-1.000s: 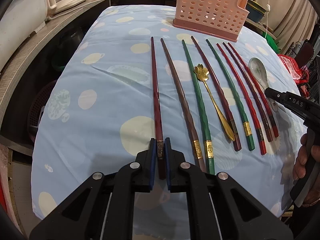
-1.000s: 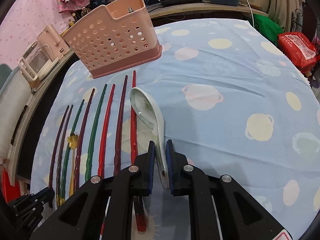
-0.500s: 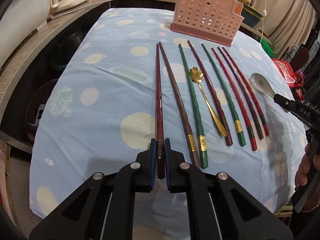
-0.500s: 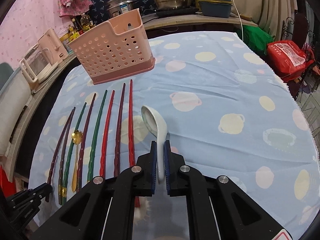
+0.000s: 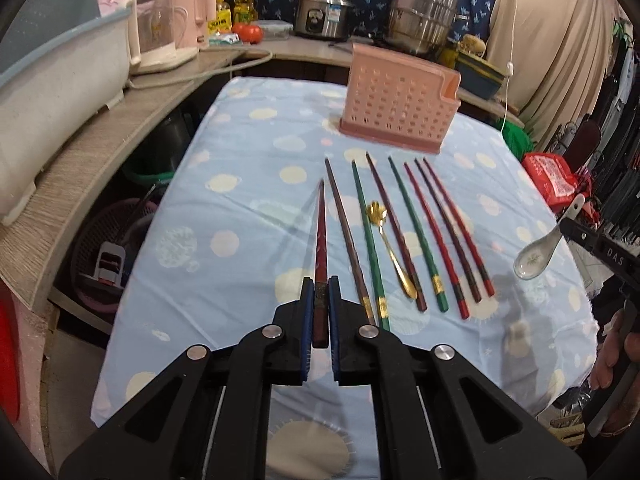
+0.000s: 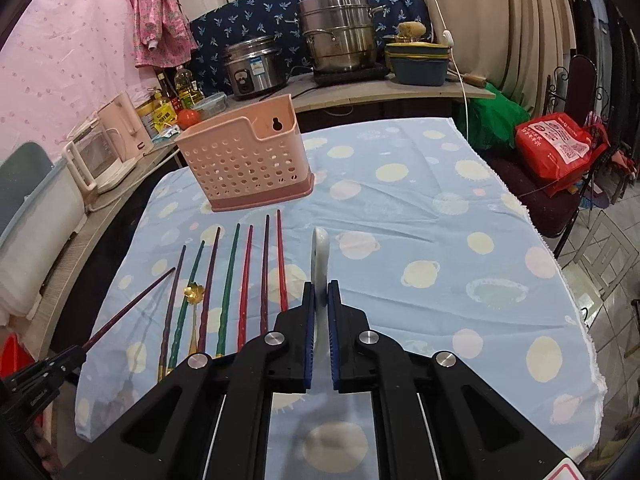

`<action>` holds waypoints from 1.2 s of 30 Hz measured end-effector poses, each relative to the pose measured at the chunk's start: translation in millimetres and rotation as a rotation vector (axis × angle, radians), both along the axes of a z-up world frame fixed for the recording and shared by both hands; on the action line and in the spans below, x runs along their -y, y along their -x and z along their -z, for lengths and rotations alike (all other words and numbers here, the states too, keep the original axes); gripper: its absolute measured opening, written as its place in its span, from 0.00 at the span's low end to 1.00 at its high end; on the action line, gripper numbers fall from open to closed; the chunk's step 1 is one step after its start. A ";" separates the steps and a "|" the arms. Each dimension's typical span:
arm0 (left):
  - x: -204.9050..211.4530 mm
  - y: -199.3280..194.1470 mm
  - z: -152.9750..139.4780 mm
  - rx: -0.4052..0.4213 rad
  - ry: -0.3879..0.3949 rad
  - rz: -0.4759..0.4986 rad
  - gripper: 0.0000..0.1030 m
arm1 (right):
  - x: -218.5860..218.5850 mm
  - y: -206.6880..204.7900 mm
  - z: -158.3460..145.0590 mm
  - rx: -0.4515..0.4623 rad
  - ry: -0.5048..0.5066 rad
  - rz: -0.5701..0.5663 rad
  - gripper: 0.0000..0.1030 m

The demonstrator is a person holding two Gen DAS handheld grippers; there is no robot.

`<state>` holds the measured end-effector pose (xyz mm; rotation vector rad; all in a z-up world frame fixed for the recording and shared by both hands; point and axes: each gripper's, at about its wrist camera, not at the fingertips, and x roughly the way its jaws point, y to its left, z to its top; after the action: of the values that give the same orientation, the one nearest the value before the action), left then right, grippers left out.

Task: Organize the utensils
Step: 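Lift and carry the chopstick and spoon with both tools into the pink holder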

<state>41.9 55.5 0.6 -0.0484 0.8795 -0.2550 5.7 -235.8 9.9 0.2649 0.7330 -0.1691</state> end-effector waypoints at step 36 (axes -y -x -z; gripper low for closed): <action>104.5 -262.6 -203.7 0.477 0.101 0.028 0.07 | 34.8 -254.5 -53.9 0.119 -0.022 -0.077 0.06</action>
<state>304.5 -49.1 204.3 -0.0658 0.3930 -0.3203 260.1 -270.6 63.8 0.2652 0.6264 -0.0716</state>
